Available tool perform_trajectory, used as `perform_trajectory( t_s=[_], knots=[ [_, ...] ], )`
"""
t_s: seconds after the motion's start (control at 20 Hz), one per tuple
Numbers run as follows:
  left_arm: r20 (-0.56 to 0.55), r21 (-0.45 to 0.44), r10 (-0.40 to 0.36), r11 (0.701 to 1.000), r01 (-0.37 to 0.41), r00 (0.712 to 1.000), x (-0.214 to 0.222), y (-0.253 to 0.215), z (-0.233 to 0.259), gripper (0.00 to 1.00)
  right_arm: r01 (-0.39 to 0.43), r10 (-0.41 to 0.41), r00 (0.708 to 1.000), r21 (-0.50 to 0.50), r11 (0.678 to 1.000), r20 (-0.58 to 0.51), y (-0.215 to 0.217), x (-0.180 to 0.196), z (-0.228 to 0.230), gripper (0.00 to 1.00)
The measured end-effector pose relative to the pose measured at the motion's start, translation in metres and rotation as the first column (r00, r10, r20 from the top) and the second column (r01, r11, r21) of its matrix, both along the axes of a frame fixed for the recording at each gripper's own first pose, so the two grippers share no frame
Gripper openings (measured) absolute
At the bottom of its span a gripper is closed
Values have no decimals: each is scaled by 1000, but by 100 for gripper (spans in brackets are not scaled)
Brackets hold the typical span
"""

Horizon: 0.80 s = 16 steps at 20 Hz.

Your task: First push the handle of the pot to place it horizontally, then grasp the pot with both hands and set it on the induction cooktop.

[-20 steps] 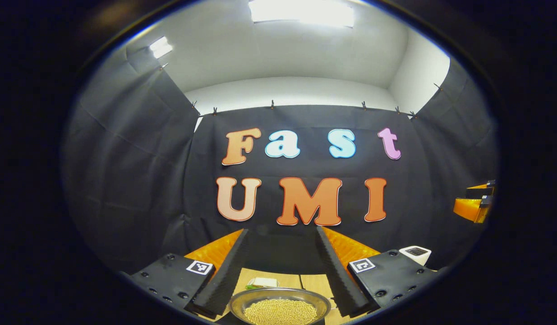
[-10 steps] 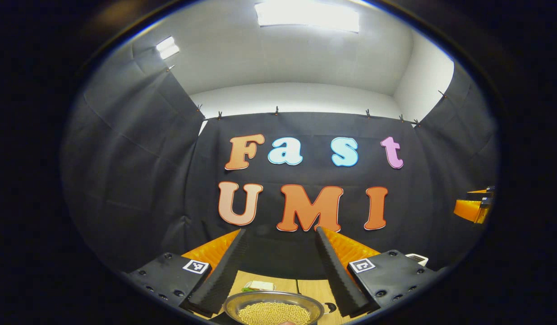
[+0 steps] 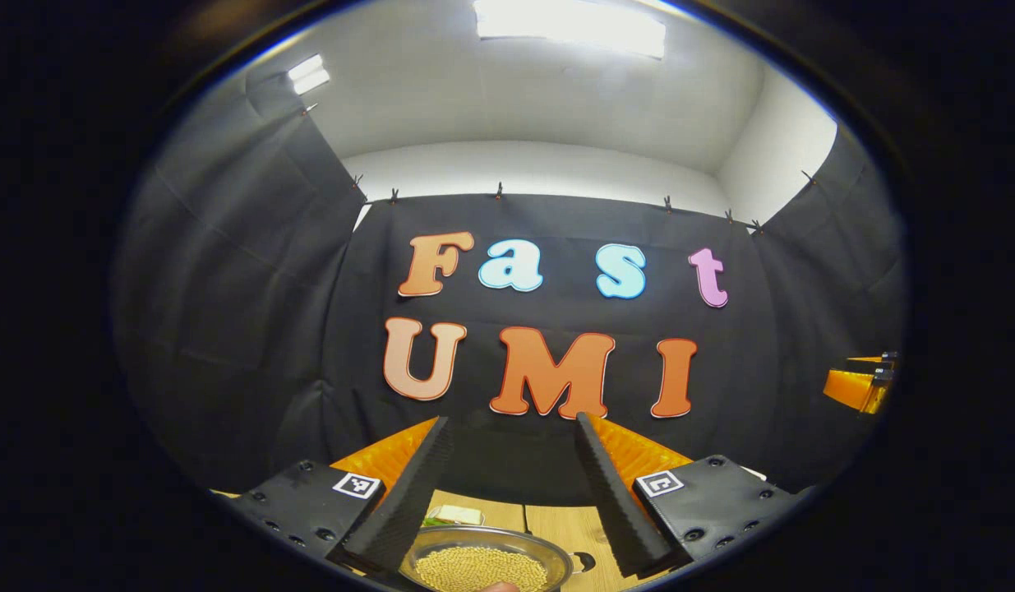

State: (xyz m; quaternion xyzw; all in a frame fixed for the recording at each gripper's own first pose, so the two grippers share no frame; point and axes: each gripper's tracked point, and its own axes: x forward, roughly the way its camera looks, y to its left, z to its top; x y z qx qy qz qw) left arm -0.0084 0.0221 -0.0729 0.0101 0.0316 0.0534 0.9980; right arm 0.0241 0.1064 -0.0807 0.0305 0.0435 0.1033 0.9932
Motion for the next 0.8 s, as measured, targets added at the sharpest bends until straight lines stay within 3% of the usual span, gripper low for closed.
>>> perform_trajectory(
  t_s=[0.3,0.8],
  knots=[
    [-27,-2,16,1000,-16,1000,7,-1,-7,97,-5,5,1000,-5,1000,-8,-4,4,-4,94],
    [-6,2,-19,1000,19,1000,7,-18,2,97,10,-10,1000,-3,1000,4,-13,3,1,94]
  ],
)
